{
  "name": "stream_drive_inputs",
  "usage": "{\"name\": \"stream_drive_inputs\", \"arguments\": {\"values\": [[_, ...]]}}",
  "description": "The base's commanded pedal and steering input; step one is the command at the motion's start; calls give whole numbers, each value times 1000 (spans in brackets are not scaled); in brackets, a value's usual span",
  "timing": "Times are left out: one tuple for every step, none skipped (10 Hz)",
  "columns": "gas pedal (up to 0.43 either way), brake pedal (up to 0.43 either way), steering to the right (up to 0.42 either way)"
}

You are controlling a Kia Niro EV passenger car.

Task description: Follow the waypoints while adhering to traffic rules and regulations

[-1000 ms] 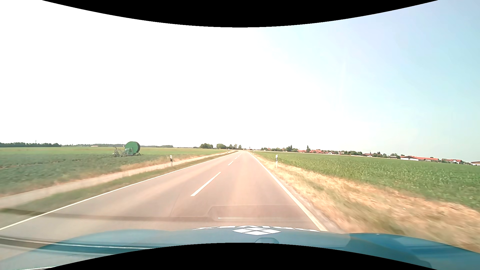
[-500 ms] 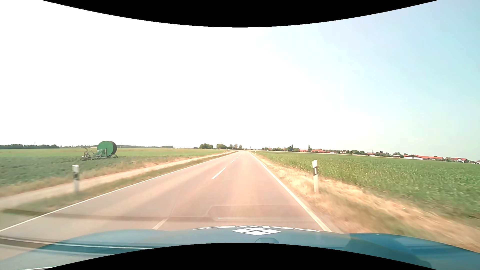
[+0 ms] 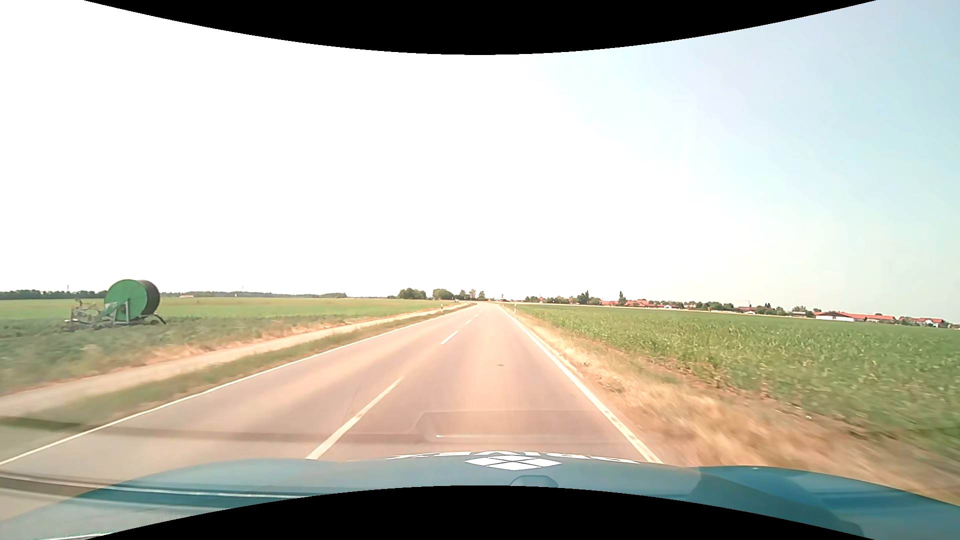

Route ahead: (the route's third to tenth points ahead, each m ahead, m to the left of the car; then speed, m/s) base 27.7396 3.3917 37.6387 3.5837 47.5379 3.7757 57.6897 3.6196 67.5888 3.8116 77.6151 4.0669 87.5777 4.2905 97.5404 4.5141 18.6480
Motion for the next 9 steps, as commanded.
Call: {"name": "stream_drive_inputs", "arguments": {"values": [[189, 0, -1], [189, 0, -2], [189, 0, -1], [189, 0, -1], [189, 0, -1], [189, 0, -1], [189, 0, 0], [189, 0, 0], [189, 0, 0]]}}
